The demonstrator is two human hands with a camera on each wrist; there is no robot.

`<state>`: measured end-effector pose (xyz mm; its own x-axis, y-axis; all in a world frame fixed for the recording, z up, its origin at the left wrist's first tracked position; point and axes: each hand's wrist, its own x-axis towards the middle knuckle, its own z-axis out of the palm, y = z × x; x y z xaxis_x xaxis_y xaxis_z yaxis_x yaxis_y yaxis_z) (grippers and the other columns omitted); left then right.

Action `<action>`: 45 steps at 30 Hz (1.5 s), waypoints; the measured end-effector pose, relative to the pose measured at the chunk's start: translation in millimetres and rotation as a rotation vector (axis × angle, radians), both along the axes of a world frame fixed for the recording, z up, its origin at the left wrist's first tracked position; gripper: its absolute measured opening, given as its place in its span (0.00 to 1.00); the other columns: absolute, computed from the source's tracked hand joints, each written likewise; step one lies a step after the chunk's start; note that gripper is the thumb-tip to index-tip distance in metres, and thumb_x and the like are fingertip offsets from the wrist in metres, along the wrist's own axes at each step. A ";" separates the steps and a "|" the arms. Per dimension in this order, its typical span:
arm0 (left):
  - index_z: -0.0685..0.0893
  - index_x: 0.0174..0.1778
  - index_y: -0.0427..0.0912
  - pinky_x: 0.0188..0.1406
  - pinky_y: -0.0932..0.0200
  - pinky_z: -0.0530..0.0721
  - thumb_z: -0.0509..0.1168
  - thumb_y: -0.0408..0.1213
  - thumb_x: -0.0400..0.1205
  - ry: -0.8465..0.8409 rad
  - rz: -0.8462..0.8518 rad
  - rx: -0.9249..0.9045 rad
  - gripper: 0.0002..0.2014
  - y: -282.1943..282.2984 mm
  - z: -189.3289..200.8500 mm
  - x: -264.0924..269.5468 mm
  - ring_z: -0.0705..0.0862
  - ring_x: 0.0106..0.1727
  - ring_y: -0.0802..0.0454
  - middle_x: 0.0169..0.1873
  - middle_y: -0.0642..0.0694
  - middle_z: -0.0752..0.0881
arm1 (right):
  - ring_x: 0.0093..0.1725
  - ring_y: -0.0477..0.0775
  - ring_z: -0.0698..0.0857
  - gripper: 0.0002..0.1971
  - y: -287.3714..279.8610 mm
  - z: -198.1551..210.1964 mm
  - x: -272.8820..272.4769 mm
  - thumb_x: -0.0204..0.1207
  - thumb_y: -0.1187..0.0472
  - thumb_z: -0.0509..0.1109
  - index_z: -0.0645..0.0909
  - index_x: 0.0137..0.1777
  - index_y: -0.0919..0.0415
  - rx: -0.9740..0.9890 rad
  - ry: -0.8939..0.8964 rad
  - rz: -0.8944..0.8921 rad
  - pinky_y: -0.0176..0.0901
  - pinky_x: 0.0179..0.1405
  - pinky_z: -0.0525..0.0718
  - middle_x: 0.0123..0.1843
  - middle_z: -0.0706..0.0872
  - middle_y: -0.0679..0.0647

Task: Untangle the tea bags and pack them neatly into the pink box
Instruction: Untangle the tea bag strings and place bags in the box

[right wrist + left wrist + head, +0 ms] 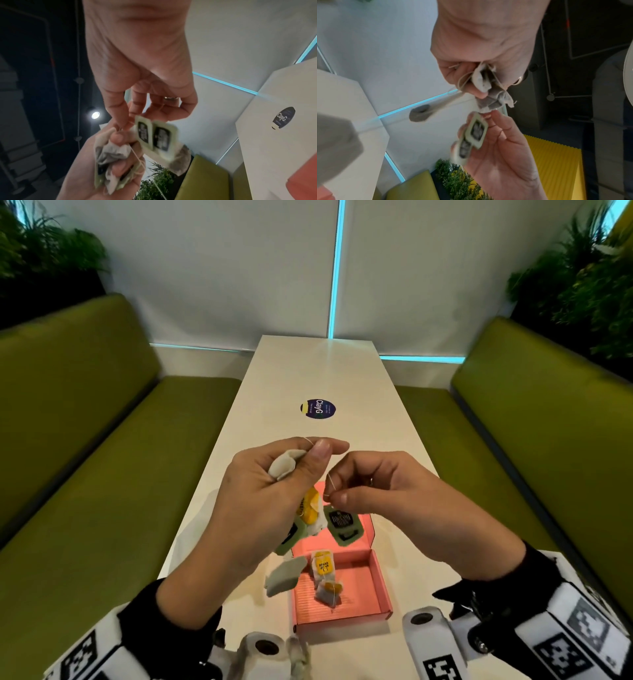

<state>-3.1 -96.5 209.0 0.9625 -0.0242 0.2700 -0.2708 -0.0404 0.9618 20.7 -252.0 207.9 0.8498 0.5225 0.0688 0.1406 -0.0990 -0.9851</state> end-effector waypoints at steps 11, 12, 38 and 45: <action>0.89 0.39 0.52 0.31 0.73 0.77 0.63 0.47 0.73 -0.021 0.055 -0.043 0.09 -6.5 -4.6 -3.0 0.82 0.29 0.64 0.24 0.61 0.85 | 0.31 0.52 0.83 0.01 -7.1 0.8 -0.3 0.61 0.64 0.68 0.81 0.31 0.59 0.375 0.384 0.167 0.36 0.31 0.82 0.34 0.84 0.55; 0.89 0.39 0.52 0.33 0.74 0.78 0.63 0.47 0.73 -0.025 0.048 -0.044 0.10 -6.7 -4.9 -3.4 0.83 0.31 0.65 0.26 0.61 0.86 | 0.32 0.52 0.83 0.01 -8.5 0.7 0.1 0.59 0.61 0.70 0.81 0.31 0.58 0.355 0.395 0.204 0.36 0.33 0.82 0.36 0.84 0.54; 0.87 0.30 0.49 0.34 0.56 0.77 0.72 0.42 0.74 0.143 -0.009 0.133 0.06 -5.2 -8.7 -2.9 0.79 0.33 0.55 0.29 0.47 0.85 | 0.31 0.47 0.76 0.04 -18.7 6.2 0.1 0.62 0.59 0.74 0.85 0.28 0.53 0.215 0.107 -0.274 0.41 0.36 0.69 0.30 0.83 0.49; 0.86 0.29 0.43 0.30 0.65 0.79 0.69 0.45 0.67 0.112 -0.016 -0.045 0.09 -8.4 -7.0 -2.3 0.81 0.30 0.60 0.26 0.51 0.85 | 0.25 0.45 0.79 0.04 -18.3 6.6 -3.4 0.60 0.58 0.72 0.83 0.32 0.58 0.128 0.087 -0.231 0.31 0.23 0.74 0.26 0.84 0.52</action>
<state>-5.4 -104.9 202.0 0.9864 -0.0303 0.1616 -0.1615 0.0070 0.9869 17.2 -270.3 214.5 0.9510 0.3060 0.0440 0.0437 0.0078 -0.9990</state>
